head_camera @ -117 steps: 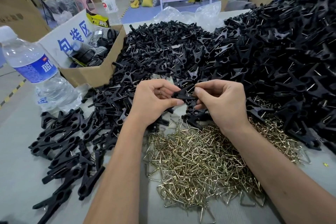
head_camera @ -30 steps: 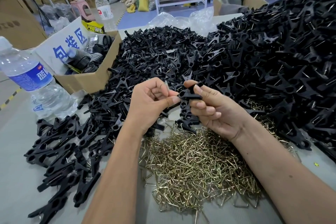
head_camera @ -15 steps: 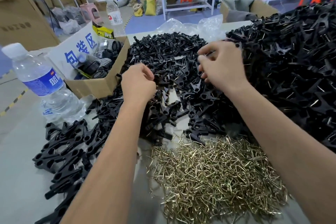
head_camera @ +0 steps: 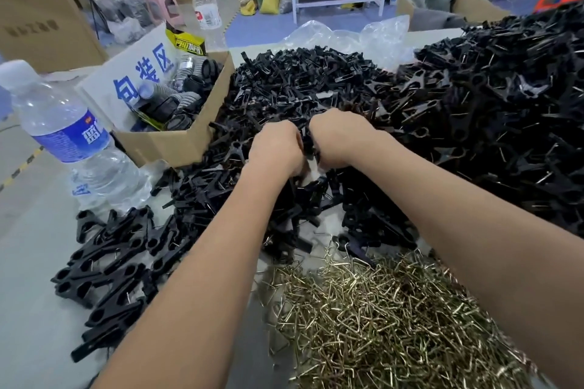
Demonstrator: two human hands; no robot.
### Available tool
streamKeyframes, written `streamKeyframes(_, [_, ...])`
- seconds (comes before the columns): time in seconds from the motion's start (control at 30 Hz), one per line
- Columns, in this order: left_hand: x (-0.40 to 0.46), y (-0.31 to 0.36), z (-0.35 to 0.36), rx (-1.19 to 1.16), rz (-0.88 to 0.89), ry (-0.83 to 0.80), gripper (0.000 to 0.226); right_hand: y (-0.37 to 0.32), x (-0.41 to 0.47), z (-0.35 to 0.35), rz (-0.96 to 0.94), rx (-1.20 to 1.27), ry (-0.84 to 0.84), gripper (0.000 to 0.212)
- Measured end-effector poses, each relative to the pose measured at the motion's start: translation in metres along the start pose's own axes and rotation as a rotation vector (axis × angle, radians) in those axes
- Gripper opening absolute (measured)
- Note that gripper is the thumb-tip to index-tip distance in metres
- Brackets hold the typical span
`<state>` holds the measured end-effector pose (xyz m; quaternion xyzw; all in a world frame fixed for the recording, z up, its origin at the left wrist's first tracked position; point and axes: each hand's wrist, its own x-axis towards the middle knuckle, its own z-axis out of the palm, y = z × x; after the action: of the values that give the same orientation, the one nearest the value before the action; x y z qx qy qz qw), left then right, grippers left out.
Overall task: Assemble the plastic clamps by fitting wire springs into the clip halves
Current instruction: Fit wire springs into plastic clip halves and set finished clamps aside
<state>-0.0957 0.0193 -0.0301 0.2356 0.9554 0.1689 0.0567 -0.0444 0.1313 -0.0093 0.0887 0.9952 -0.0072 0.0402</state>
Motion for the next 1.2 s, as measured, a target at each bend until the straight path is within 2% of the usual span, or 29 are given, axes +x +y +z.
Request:
streamKeyframes(0.1, [-0.001,-0.001,-0.003,-0.002,0.015,0.048,0.024,0.005,-0.004,0.004,-0.088,0.002,0.026,0.038])
streamKeyframes(0.17, [-0.001,-0.004,-0.003,-0.009,0.009,0.086,0.028,0.014,-0.007,0.004,-0.056,0.104,0.030,0.021])
streamKeyframes(0.27, [-0.002,-0.007,-0.005,-0.032,-0.020,0.139,0.029,0.025,-0.007,0.004,-0.018,0.219,0.095,0.008])
streamKeyframes(0.33, [-0.002,-0.010,-0.005,-0.063,-0.023,0.163,0.024,0.024,-0.007,0.004,-0.017,0.187,0.088,0.015])
streamKeyframes(0.43, [-0.006,-0.014,-0.005,-0.140,-0.037,0.240,0.009,0.024,-0.009,0.006,-0.036,0.197,0.069,0.011])
streamKeyframes(0.5, [-0.010,-0.014,-0.005,-0.204,-0.038,0.317,0.010,0.029,-0.010,0.006,-0.037,0.304,0.175,0.007])
streamKeyframes(0.6, [-0.013,-0.015,-0.010,-0.347,-0.043,0.405,0.013,0.034,-0.021,0.002,-0.004,0.579,0.467,0.008])
streamKeyframes(0.67, [-0.016,-0.015,-0.012,-0.446,-0.045,0.410,0.016,0.033,-0.033,0.000,0.021,0.823,0.546,0.010])
streamKeyframes(0.77, [-0.024,-0.014,-0.013,-0.571,-0.076,0.390,0.023,0.028,-0.056,0.004,0.044,1.264,0.534,0.011])
streamKeyframes(0.87, [-0.042,-0.007,-0.011,-0.930,-0.153,0.258,0.034,0.019,-0.079,0.015,0.040,1.530,0.455,0.012])
streamKeyframes(0.93, [-0.058,0.003,-0.004,-1.099,-0.121,0.145,0.035,0.012,-0.093,0.025,0.033,1.592,0.384,0.011])
streamKeyframes(1.0, [-0.074,0.011,0.005,-1.145,-0.032,0.084,0.037,0.007,-0.104,0.034,0.027,1.604,0.346,0.014])
streamKeyframes(1.1, [-0.091,0.013,0.018,-1.171,0.040,-0.015,0.037,0.009,-0.116,0.042,0.023,1.570,0.383,0.017])
streamKeyframes(1.2, [-0.098,0.009,0.023,-1.297,0.058,-0.150,0.032,0.016,-0.127,0.047,0.028,1.589,0.407,0.016])
